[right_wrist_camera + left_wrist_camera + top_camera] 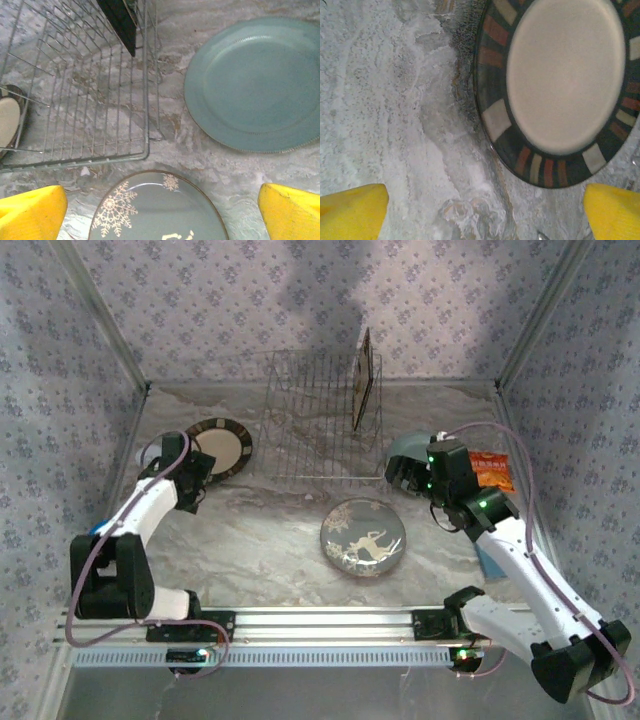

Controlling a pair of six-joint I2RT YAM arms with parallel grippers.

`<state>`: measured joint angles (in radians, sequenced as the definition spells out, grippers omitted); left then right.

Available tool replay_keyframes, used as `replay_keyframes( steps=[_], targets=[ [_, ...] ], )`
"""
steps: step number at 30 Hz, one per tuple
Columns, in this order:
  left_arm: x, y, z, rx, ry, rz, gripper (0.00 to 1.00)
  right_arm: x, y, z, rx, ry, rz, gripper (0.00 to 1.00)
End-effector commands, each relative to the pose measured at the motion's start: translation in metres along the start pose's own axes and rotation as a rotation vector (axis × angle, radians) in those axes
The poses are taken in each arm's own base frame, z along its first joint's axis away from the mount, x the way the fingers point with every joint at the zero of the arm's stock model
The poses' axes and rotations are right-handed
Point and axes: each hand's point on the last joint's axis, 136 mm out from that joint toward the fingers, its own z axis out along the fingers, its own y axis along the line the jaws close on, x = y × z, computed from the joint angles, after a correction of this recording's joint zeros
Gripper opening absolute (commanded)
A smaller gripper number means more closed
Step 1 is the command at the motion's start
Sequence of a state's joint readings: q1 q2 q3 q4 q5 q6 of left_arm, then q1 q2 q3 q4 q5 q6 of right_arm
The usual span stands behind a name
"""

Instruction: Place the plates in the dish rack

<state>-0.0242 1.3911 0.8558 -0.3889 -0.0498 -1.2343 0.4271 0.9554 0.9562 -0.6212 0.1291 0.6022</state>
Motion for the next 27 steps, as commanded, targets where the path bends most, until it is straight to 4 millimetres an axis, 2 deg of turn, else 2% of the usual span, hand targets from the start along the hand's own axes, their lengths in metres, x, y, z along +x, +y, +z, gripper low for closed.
replay_keyframes(
  steps=[1,7,12,21,27],
  targets=[
    [-0.007,-0.013,0.008,0.035,-0.031,-0.053,0.99,0.009,-0.006,-0.001,-0.014,0.028,0.001,1.00],
    [-0.012,-0.018,0.022,0.030,-0.049,-0.056,0.99,0.015,-0.019,0.007,-0.001,0.035,0.043,1.00],
    [-0.005,-0.014,0.042,0.036,-0.027,-0.118,0.95,0.013,-0.025,0.011,0.013,0.045,0.049,1.00],
    [-0.009,-0.012,0.051,0.042,-0.062,-0.157,0.91,0.002,-0.027,0.015,0.013,0.028,0.054,1.00],
    [-0.009,-0.015,0.062,0.051,-0.059,-0.183,0.88,0.002,-0.031,0.017,0.028,0.029,0.059,1.00]
  ],
)
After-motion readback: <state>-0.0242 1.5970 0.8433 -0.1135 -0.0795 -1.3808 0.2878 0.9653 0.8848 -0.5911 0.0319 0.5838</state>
